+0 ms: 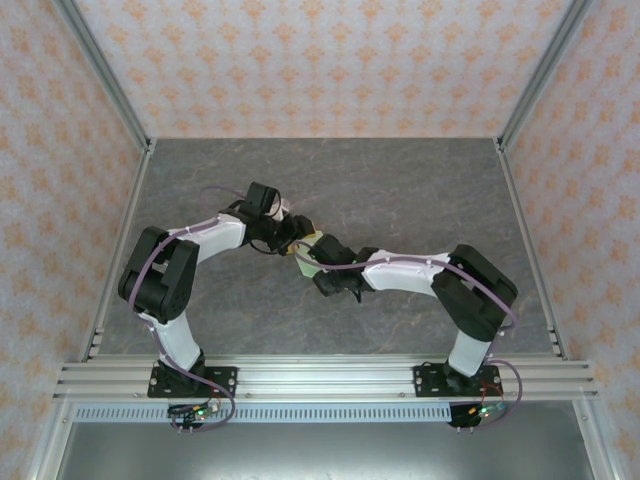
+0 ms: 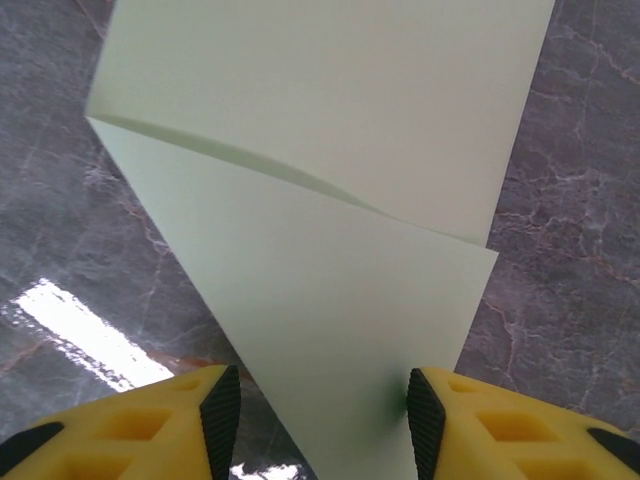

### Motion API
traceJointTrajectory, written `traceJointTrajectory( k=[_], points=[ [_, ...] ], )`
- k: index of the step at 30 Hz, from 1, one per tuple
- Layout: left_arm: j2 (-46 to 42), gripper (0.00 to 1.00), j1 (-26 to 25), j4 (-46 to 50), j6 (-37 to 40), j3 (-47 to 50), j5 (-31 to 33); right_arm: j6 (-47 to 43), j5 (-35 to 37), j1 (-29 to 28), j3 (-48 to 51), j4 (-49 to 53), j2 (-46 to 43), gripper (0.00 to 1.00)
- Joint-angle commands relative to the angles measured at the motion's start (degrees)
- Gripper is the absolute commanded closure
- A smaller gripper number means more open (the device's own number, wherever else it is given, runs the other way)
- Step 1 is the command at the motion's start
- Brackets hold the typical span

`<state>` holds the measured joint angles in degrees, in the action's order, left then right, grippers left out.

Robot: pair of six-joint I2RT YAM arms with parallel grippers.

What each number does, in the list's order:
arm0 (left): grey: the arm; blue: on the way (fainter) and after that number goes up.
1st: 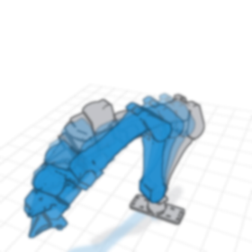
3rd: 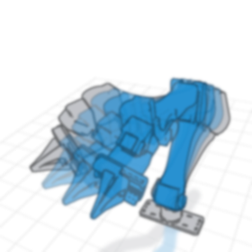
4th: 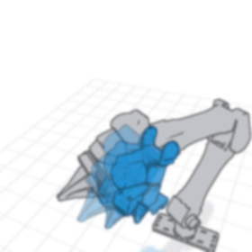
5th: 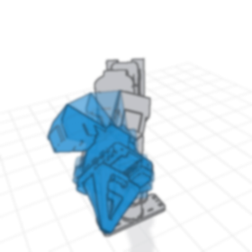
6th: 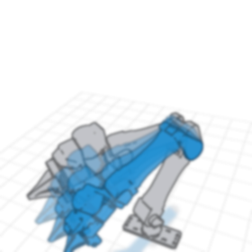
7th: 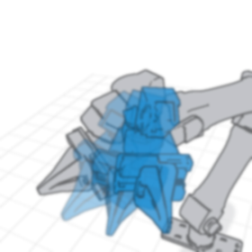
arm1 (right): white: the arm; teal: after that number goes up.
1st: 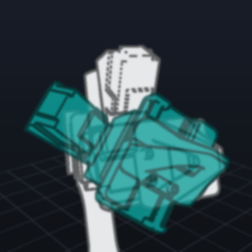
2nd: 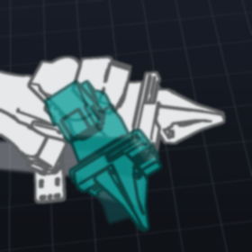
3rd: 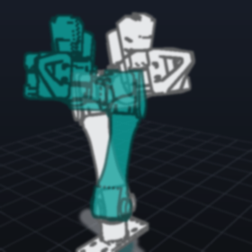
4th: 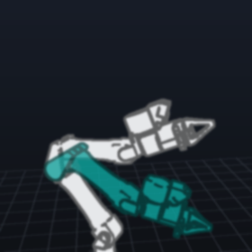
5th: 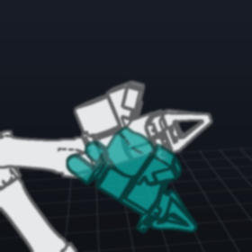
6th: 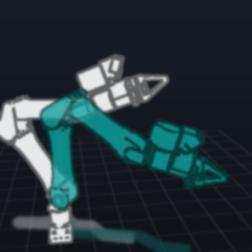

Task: Fold a paper plane with a square sheet of paper (fold left side to right side)
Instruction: Fourth fold the wing at the center of the table.

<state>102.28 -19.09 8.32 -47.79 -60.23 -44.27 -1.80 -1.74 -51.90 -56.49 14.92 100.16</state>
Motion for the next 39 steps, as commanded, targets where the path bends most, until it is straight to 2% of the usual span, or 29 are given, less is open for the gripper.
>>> traceJointTrajectory(
  k=[1, 5, 11, 18, 24, 29, 39],
  points=[
    [-0.1, 0.44, -0.3, 1.5, -0.1, -1.4, -0.5, -0.7, 3.6, -0.5, -1.7, -0.1, 0.6, 0.52],
    [-0.1, 0.44, -0.3, 1.9, 0.0, -1.4, -0.1, -0.7, 3.8, -0.5, -1.6, -0.1, 0.6, 0.58],
    [-1.6, 0.42, -0.3, 4.7, 2.0, -2.3, 1.3, -0.8, 3.6, -0.5, -1.8, 0.2, 1.1, 0.73],
    [-6.4, 0.35, 0.5, 9.3, 5.9, -3.0, 2.6, -1.1, 1.1, -0.5, -2.0, 0.2, 1.0, 0.89],
    [-11.9, 0.29, 1.6, 13.7, 8.8, -2.6, 5.4, -0.8, -3.0, -0.2, -2.6, 0.2, 0.3, 0.92],
    [-13.7, 0.29, 2.1, 13.6, 8.9, 0.2, 5.4, -0.1, -8.7, 1.4, -3.3, 0.2, -0.5, 0.93],
    [-11.5, 0.43, 1.9, 5.6, 5.5, 7.4, 2.0, 1.5, -27.1, 7.9, -3.2, -0.3, -0.1, 0.93]
  ],
)
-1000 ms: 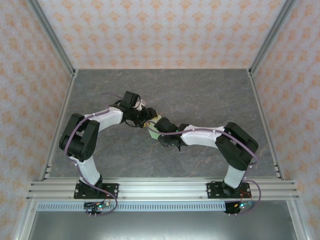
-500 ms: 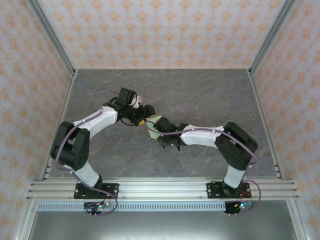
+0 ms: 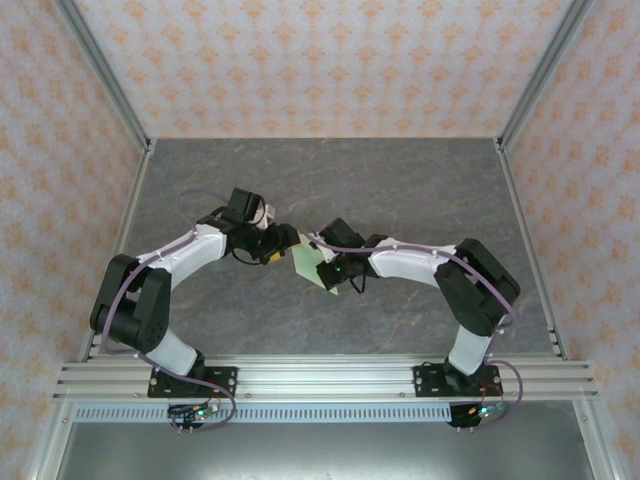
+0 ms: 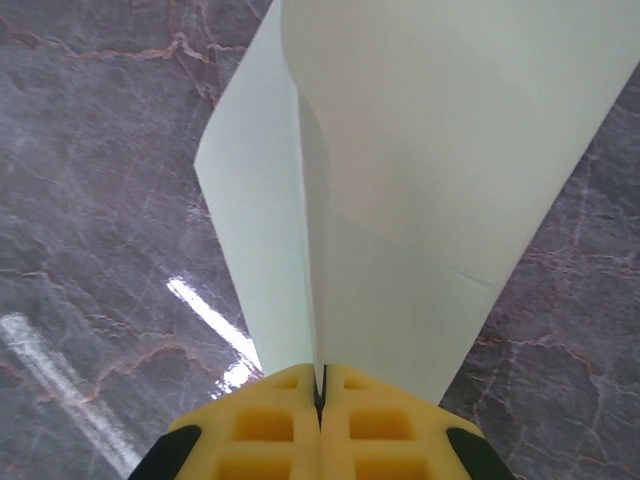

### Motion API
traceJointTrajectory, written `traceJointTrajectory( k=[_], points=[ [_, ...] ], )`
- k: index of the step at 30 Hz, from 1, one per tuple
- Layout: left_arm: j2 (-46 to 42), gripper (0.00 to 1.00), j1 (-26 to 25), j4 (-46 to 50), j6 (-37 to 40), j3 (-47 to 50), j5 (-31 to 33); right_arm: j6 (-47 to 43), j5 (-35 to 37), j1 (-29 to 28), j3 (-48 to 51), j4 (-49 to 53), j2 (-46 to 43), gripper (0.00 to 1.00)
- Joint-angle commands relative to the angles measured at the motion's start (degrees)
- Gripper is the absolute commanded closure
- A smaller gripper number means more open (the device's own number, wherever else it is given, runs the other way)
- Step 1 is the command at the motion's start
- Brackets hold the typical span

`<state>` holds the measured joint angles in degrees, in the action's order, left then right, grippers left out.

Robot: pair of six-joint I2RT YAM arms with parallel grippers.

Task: Fold a paper plane with a square sheet of paper (fold left side to right side)
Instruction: Fourth fold the wing at the center of the table.

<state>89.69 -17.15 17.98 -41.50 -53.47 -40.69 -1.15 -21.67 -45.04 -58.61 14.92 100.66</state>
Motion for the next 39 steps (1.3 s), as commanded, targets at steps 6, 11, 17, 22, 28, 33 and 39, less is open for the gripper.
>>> traceJointTrajectory(
  k=[6, 11, 17, 22, 28, 33, 39],
  points=[
    [5.4, 0.5, -2.9, -7.8, -2.3, 0.0, -2.6, 1.6, -13.3, 3.1, -0.7, -1.5, 0.7, 0.93],
    [8.9, 0.55, -4.8, -8.4, -2.8, -1.6, -1.4, 2.3, -14.6, 3.9, -0.4, -1.7, 1.5, 0.93],
    [11.6, 0.6, -5.6, -8.5, -2.6, -2.8, -0.7, 3.6, -15.0, 4.7, 0.4, -2.6, 1.9, 0.93],
    [13.6, 0.57, -6.2, -9.6, -3.2, -3.4, -0.6, 4.2, -16.1, 5.1, 0.2, -2.5, 3.1, 0.93],
    [15.1, 0.57, -6.3, -9.9, -3.3, -3.5, 0.2, 4.7, -16.4, 5.4, 0.5, -2.9, 3.5, 0.92],
    [16.5, 0.57, -6.2, -10.0, -3.2, -3.2, 0.8, 4.9, -16.6, 5.6, 0.4, -2.9, 3.4, 0.9],
    [17.4, 0.57, -6.2, -8.8, -2.6, -3.2, 2.1, 5.2, -16.8, 5.9, 0.1, -2.5, 1.4, 0.82]
  ],
)
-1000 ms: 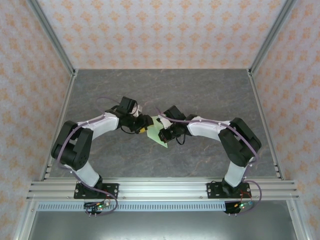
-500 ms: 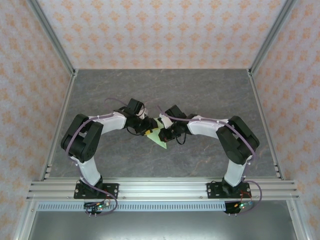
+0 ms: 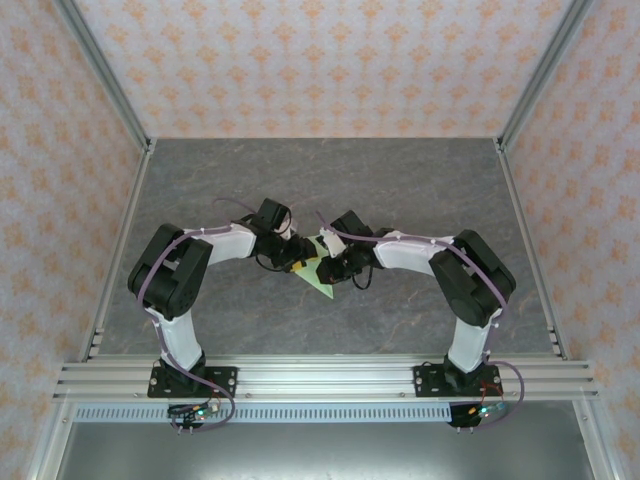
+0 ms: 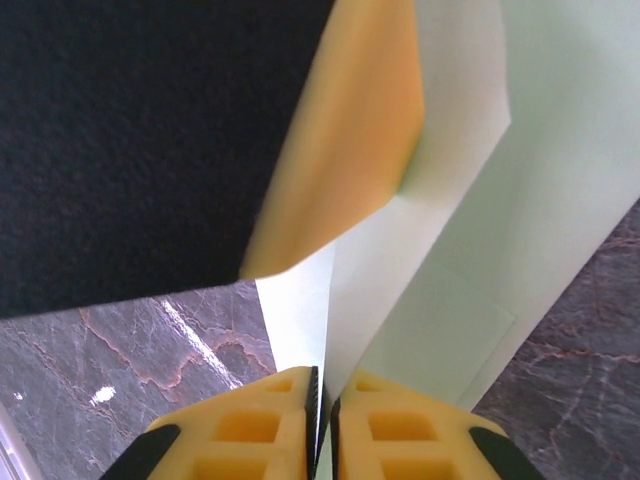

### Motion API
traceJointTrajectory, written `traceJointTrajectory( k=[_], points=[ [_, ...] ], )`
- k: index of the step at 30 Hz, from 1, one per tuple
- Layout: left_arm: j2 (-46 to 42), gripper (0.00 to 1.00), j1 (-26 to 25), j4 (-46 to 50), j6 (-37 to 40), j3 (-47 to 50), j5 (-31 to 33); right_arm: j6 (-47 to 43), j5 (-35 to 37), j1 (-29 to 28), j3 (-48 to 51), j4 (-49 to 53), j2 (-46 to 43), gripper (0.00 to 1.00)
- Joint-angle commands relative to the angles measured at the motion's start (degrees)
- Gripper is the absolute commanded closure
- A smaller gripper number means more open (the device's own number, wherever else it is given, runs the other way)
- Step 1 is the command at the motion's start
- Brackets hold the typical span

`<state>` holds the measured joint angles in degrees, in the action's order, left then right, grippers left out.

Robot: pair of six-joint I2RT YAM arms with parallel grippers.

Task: Fold a paper plane with a square sheet of paper (fold left side to right side)
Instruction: Fourth fold the wing at the center of the table.

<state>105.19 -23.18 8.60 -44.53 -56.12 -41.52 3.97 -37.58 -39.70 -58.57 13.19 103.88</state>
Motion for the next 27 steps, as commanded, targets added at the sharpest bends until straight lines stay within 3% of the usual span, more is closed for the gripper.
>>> traceJointTrajectory(
  k=[1, 7, 11, 18, 27],
  points=[
    [1.9, 0.57, -0.3, 0.8, 0.6, -0.5, 3.1, 0.2, -1.0, 0.7, -0.1, -0.6, -2.4, 0.81],
    [2.2, 0.57, -0.3, 1.2, 0.9, -0.3, 3.5, 1.9, -4.7, 4.1, 1.1, -1.5, -7.4, 0.7],
    [2.0, 0.57, -0.3, 1.1, 1.0, -0.4, 3.5, 6.2, -9.9, 7.6, 3.8, -7.4, -8.2, 0.64],
    [1.7, 0.57, -0.2, 1.1, 0.9, -0.1, 3.5, 14.8, -15.7, 9.4, 5.5, -17.5, -3.8, 0.63],
    [1.6, 0.57, -0.2, 0.8, 0.8, -0.1, 3.5, 16.6, -16.3, 9.3, 5.5, -18.9, -0.2, 0.65]
  ],
)
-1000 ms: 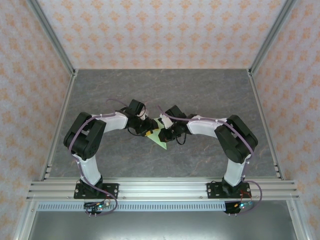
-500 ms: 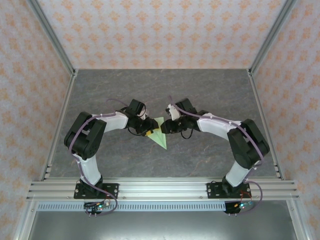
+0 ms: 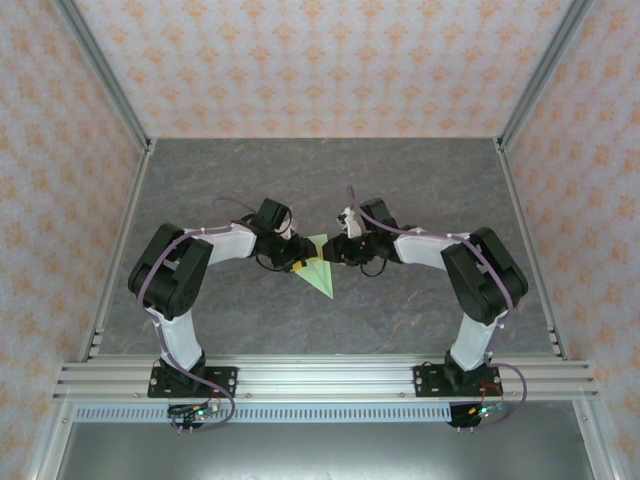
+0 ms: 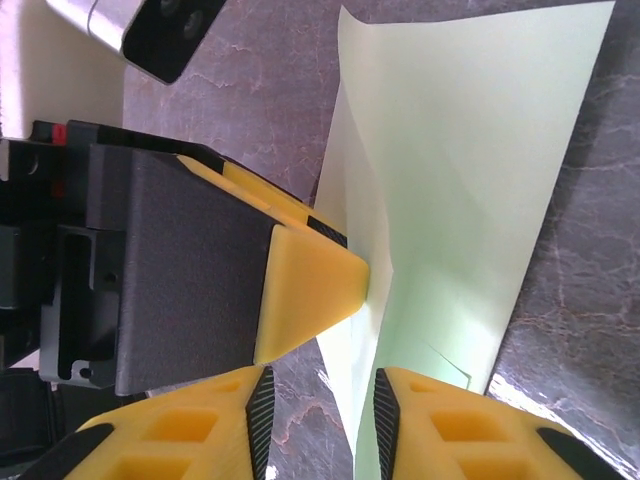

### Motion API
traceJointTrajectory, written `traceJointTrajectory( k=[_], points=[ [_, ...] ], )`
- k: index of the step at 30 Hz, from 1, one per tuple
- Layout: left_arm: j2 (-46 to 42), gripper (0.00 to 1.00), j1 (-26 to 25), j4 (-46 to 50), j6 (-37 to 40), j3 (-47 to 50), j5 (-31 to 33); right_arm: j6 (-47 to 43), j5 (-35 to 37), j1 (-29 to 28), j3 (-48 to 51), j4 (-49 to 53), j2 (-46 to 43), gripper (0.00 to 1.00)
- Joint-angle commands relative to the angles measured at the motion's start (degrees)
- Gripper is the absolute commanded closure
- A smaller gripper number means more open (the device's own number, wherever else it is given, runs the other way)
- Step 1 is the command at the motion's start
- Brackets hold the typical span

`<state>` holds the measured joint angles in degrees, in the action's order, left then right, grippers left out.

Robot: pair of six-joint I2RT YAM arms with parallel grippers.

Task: Fold a paper plane with a square sheet of paper (fold left side to right side)
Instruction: Fourth fold the wing at the center of the table.

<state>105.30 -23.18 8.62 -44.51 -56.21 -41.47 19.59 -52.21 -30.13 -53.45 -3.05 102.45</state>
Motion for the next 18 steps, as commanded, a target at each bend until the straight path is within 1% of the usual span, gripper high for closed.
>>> traceJointTrajectory(
  k=[1, 10, 15, 18],
  points=[
    [1.5, 0.57, -0.3, 0.8, 0.8, -0.1, 3.4, 1.0, -1.6, -0.4, 0.4, -2.6, 1.6, 0.66],
    [1.3, 0.57, -0.2, 0.8, 0.8, 0.0, 3.2, 1.3, -0.7, -1.6, 0.0, -2.4, 4.4, 0.7],
    [1.3, 0.57, -0.3, 0.8, 0.9, 0.0, 3.3, 1.0, 0.2, -1.7, -0.1, -1.5, 4.7, 0.83],
    [1.2, 0.57, -0.3, 0.9, 0.9, 0.0, 3.3, -0.7, 2.4, -1.7, -0.7, 1.6, 4.3, 0.88]
  ],
)
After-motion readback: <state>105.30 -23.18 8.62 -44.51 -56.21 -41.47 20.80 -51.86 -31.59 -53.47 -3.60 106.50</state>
